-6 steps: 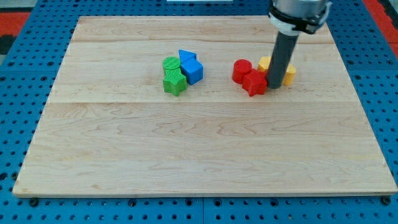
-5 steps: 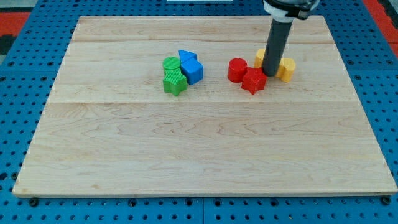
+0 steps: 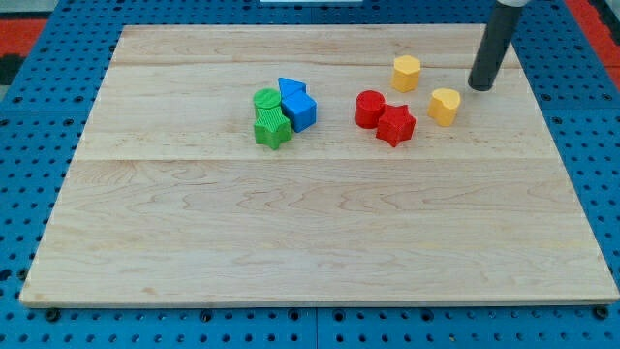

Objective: Move the yellow heart top right to the red star

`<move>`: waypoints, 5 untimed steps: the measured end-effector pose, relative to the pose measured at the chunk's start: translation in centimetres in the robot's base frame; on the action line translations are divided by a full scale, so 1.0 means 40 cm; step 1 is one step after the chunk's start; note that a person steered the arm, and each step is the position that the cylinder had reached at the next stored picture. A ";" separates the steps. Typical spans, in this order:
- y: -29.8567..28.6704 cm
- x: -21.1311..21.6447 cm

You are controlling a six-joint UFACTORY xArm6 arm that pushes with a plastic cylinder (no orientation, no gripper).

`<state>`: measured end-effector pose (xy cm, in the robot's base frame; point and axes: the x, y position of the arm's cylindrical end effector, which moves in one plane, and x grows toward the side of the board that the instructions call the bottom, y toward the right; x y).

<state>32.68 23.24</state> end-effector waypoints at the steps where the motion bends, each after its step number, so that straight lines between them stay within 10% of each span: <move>1: 0.033 0.130; 5: -0.047 0.011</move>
